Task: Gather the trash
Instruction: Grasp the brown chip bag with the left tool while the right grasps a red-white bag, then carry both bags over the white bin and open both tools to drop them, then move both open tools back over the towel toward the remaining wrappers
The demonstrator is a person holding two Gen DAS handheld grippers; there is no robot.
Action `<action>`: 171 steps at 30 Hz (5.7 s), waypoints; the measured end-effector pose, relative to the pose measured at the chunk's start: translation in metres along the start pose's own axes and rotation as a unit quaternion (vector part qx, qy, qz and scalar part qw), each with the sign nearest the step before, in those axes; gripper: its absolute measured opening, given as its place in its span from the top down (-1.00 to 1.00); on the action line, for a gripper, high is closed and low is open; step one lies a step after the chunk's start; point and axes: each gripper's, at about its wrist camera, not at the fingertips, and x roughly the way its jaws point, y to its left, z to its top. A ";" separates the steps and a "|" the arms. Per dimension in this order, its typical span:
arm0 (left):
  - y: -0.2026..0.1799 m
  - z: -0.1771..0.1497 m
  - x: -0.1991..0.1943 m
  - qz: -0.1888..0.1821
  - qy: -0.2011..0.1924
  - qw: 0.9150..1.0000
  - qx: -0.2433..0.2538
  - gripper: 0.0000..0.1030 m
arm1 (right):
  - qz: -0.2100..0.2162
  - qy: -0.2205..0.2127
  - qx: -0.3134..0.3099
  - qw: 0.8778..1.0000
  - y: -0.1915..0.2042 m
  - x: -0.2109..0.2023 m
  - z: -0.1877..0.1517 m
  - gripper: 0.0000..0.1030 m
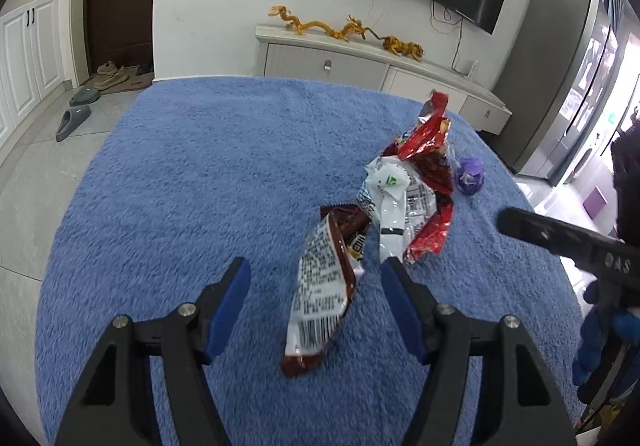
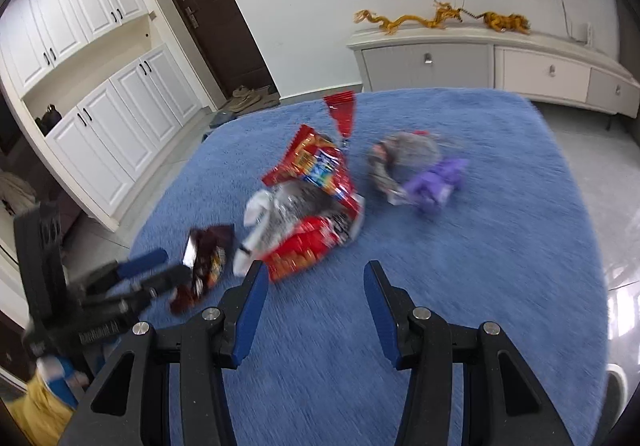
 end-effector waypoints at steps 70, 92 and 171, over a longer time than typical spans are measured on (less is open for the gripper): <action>-0.296 -0.020 -0.019 -0.188 0.055 0.965 0.174 0.61 | -0.162 -0.138 0.187 0.959 -0.212 -0.222 -0.173 0.85; -0.503 -0.058 0.074 -0.205 0.137 0.930 0.272 0.59 | -0.230 -0.096 0.329 0.911 -0.337 -0.219 -0.282 0.83; -0.104 -0.040 -0.087 0.035 -0.094 0.995 0.023 -0.54 | -0.230 -0.110 0.060 0.965 -0.059 -0.161 -0.108 -0.58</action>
